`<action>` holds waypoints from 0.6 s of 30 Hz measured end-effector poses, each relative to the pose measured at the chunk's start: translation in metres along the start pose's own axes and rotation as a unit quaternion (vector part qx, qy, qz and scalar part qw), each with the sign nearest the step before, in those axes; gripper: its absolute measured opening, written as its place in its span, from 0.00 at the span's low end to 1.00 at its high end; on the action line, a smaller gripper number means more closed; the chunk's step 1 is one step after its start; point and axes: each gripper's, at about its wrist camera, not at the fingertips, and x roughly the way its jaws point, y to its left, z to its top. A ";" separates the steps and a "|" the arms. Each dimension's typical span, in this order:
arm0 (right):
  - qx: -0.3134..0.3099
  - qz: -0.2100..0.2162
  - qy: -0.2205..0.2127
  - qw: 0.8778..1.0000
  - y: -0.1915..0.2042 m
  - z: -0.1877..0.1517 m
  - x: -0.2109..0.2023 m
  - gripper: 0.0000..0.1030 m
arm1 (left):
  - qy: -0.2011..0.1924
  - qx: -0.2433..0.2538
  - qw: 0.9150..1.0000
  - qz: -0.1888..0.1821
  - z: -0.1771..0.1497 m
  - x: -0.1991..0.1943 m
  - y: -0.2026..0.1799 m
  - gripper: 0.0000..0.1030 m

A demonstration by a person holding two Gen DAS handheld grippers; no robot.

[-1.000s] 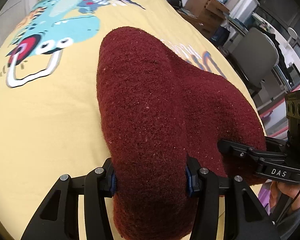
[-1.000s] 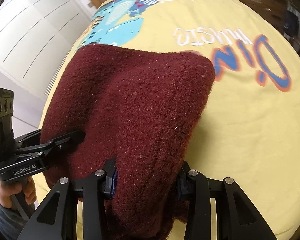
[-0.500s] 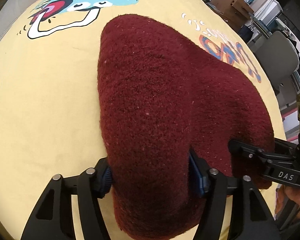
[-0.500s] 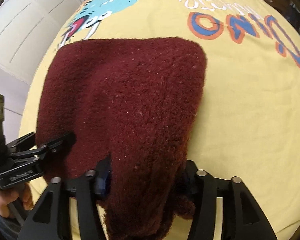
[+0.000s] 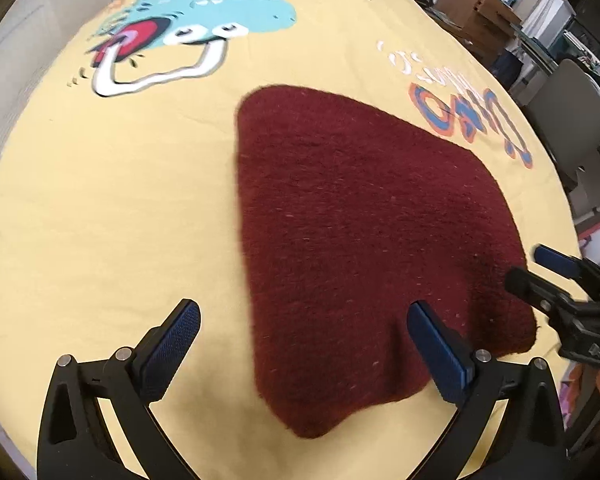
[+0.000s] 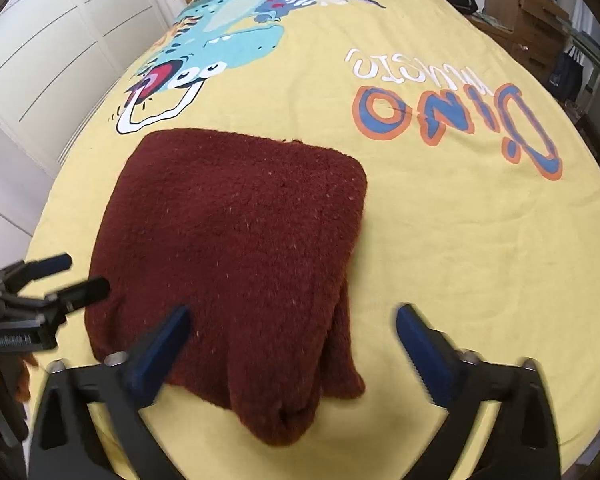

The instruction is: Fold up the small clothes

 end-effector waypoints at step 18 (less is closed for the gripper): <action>0.036 -0.020 -0.005 0.999 -0.048 -0.044 0.045 1.00 | -0.018 -0.009 0.999 0.034 -0.023 0.044 0.019 1.00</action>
